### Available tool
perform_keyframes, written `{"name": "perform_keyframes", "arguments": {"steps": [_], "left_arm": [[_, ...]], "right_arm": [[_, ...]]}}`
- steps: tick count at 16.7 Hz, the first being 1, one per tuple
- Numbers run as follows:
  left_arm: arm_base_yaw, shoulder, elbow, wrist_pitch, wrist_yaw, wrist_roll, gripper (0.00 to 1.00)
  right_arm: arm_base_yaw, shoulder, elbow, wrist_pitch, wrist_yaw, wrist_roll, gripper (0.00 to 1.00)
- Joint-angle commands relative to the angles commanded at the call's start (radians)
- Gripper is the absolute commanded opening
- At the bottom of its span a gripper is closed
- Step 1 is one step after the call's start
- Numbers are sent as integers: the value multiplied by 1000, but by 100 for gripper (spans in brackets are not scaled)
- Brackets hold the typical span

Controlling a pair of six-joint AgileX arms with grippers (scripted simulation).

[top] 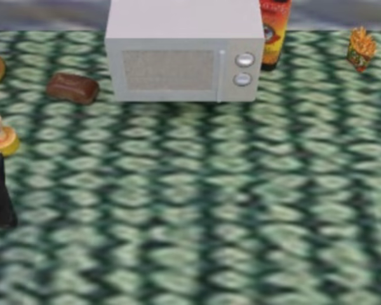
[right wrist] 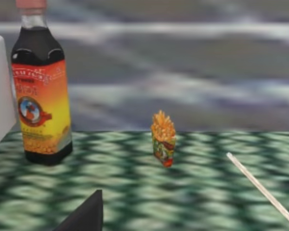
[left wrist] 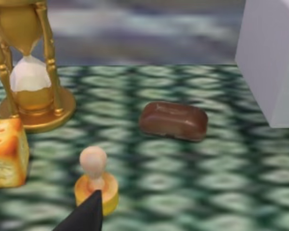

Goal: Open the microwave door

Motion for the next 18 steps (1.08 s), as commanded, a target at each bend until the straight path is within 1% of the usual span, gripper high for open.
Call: {"name": "perform_keyframes", "arguments": {"steps": [3, 6, 11, 15, 18], "left_arm": [[-70, 203, 239, -145, -23, -38, 100], [-151, 441, 538, -293, -49, -96, 100], [-299, 885, 1117, -528, -102, -231, 100], [-410, 1256, 1588, -705, -156, -359, 100], [-484, 1527, 1899, -835, -200, -450, 100]], "right_arm": [[0, 0, 0, 0, 0, 0, 100], [0, 0, 0, 0, 0, 0, 100], [0, 0, 0, 0, 0, 0, 100], [0, 0, 0, 0, 0, 0, 100], [0, 0, 0, 0, 0, 0, 100]]}}
